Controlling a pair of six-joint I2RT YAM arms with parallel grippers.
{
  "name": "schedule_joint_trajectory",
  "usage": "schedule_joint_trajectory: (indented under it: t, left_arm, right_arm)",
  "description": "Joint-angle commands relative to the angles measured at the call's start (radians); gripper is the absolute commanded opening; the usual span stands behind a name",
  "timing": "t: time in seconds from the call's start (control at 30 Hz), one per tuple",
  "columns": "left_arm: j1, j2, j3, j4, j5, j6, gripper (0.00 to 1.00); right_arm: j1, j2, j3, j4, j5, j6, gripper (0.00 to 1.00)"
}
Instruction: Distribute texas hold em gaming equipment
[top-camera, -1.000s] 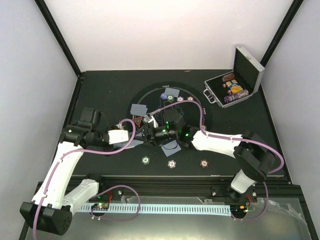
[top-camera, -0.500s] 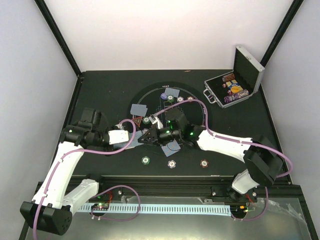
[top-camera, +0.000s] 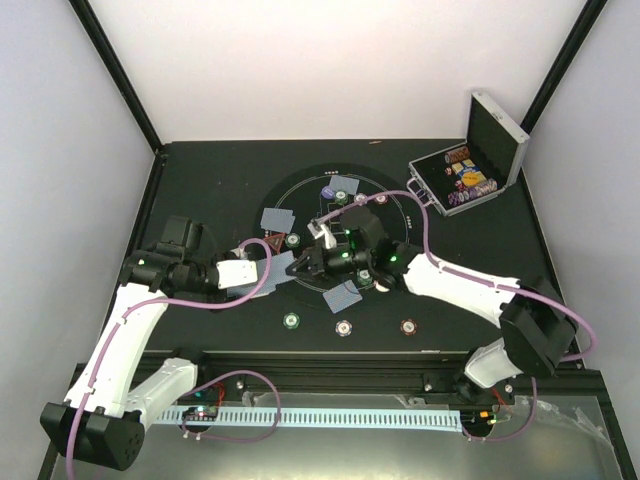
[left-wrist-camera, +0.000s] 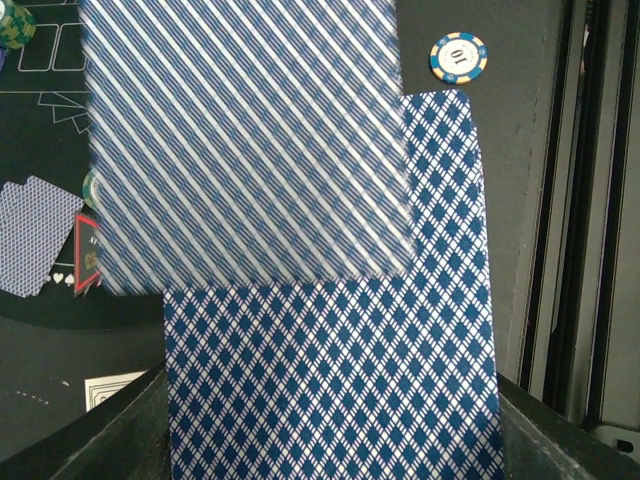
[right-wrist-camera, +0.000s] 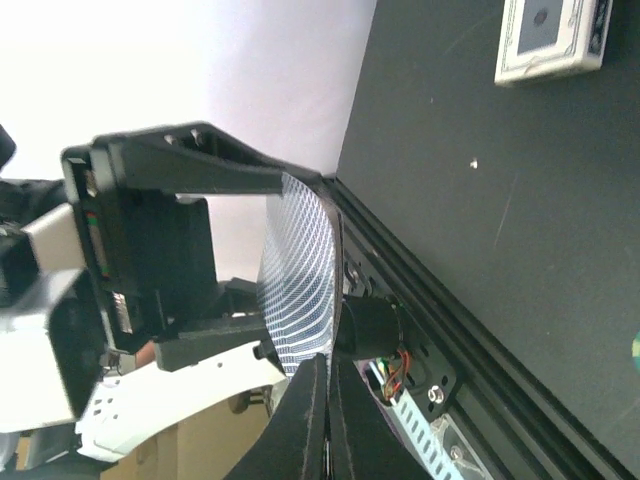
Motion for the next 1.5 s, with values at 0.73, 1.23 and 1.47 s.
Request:
schedule_joint_trajectory:
  t: [0.73,1.23,1.47]
  left_arm:
    - [0.0,0.015,0.027,0.018,0.038,-0.017,0.02]
    - [-0.002,0.045,0.047,0.024,0.037,-0.035,0.02]
    - [-0.002,0.046,0.059,0.011,0.052,-0.053,0.02]
  right_arm:
    - [-0.635,0.672,0.776,-0.46,-0.02,-0.374,0.01]
    - [-0.647,0.953,1.085,-0.525,0.077,-0.338,0.17]
    - [-0.661,0.789,0.992,-0.594,0.176,-0.416,0.5]
